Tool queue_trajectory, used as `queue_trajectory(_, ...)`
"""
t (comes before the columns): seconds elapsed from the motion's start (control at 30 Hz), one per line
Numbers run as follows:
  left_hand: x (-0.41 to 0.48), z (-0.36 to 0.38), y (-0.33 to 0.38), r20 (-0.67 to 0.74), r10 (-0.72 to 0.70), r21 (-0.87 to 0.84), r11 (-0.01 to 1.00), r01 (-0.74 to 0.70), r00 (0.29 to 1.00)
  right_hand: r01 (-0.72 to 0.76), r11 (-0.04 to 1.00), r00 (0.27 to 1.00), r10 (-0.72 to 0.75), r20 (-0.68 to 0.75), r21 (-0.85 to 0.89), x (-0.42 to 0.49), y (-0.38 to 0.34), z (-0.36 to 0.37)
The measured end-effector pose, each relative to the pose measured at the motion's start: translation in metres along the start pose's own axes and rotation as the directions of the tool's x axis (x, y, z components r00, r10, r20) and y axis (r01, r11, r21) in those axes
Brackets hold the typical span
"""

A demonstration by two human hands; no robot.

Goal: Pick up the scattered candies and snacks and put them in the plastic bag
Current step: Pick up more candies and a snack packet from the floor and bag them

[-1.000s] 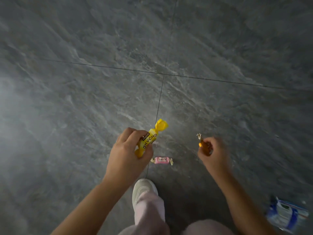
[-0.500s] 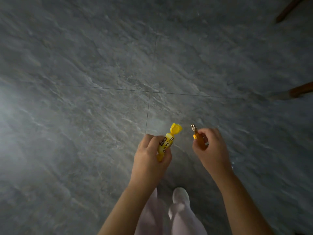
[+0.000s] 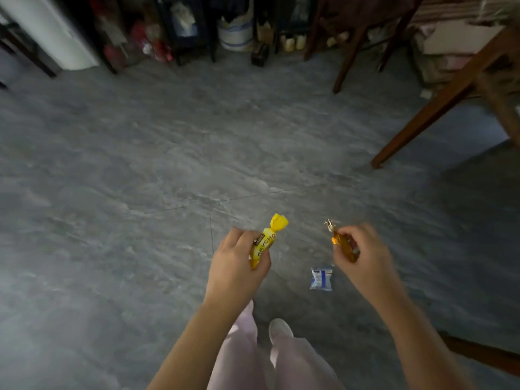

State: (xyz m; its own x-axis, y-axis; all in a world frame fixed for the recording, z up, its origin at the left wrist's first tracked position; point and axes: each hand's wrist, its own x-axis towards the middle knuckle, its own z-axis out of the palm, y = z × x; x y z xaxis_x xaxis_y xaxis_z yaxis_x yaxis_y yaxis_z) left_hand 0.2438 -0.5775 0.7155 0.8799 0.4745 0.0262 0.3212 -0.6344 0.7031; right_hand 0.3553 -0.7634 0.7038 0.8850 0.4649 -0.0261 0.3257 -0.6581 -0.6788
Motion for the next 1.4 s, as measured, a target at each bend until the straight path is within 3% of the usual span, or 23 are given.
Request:
queue_trajectory(0.23, -0.001, -0.032, 0.035, 0.178, 0.165, 0.008, 0.986, -0.169, 0.97, -0.129, 0.991, 0.984, 0.123, -0.127, -0.042, -0.057, -0.018, -0.051)
queue_trajectory(0.47, 0.008, -0.038, 0.068, 0.32, 0.41, -0.078, 0.91, -0.408, 0.854, -0.305, 0.952, 0.88, 0.298, -0.369, 0.041, -0.123, -0.042, -0.064)
queue_trajectory(0.57, 0.005, -0.03, 0.087, 0.396, 0.508, -0.135, 0.856, -0.499, 0.765, -0.369, 0.929, 0.822, 0.345, -0.453, 0.039, -0.156, -0.047, -0.072)
queue_trajectory(0.67, -0.008, -0.011, 0.11, 0.487, 0.587, -0.18, 0.792, -0.583, 0.647, -0.477, 0.874, 0.715, 0.446, -0.538, 0.091, -0.194, -0.049, -0.084)
queue_trajectory(0.9, -0.09, 0.052, 0.197, 0.617, 0.757, -0.435, 0.557, -0.707, 0.215, -0.674, 0.706, 0.382, 0.587, -0.714, 0.22, -0.311, -0.044, -0.105)
queue_trajectory(1.07, -0.174, 0.093, 0.258, 0.589, 0.808, -0.576, 0.418, -0.703, -0.002, -0.722, 0.587, 0.159, 0.656, -0.738, 0.366, -0.404, -0.034, -0.124)
queue_trajectory(1.27, -0.278, 0.14, 0.308, 0.573, 0.806, -0.663, 0.348, -0.663, -0.15, -0.748, 0.495, -0.008, 0.659, -0.752, 0.442, -0.509, -0.01, -0.146)
queue_trajectory(1.4, -0.326, 0.168, 0.338, 0.578, 0.792, -0.684, 0.338, -0.647, -0.197, -0.733, 0.494, -0.031, 0.663, -0.748, 0.467, -0.559, 0.011, -0.161)
